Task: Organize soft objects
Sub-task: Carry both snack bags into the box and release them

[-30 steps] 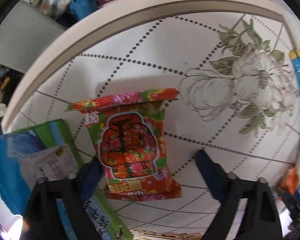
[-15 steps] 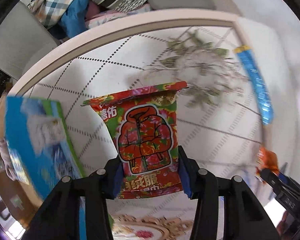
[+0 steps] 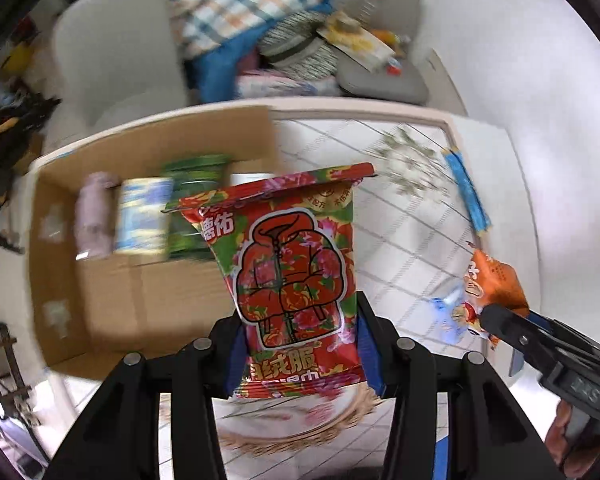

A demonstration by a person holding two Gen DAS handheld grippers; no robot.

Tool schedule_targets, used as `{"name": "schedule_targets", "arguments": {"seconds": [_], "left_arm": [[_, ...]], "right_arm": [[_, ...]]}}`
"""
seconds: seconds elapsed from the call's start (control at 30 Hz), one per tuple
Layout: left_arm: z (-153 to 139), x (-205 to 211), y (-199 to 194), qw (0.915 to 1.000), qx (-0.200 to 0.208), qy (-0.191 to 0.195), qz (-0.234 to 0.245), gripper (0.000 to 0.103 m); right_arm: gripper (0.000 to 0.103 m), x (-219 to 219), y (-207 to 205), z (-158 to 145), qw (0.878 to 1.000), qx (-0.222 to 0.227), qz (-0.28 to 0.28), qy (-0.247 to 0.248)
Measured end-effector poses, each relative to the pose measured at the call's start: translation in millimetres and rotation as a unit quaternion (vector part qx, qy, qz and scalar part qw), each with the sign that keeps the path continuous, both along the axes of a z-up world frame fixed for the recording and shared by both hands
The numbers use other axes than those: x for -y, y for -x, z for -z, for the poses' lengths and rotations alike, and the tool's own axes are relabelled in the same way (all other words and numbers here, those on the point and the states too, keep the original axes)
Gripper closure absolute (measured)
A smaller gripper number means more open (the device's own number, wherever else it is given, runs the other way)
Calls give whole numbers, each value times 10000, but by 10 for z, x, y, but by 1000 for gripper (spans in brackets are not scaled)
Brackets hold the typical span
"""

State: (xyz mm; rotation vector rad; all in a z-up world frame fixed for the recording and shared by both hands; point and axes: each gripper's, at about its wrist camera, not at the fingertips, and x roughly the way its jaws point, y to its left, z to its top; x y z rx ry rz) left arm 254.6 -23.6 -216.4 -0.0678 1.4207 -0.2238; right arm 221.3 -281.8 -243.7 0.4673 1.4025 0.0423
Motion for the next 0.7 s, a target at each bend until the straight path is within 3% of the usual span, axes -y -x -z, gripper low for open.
{"name": "schedule_targets", "arguments": {"seconds": [0.23,0.4,0.7], "left_arm": [[-66,-1088,97,9975,157,-345,-592,59],[246,-1692,20,9946,-125,-433,-929,59],[783,-1999,-149,9927,-657,-161,-998,59]], "right_arm": [[50,-1495,-106,-337,9944,440,-942,-170],[50,-2273,-211,-112,9911,432,-1260,47],[50,-2939,-313,414,9882,203,-1431,506]]}}
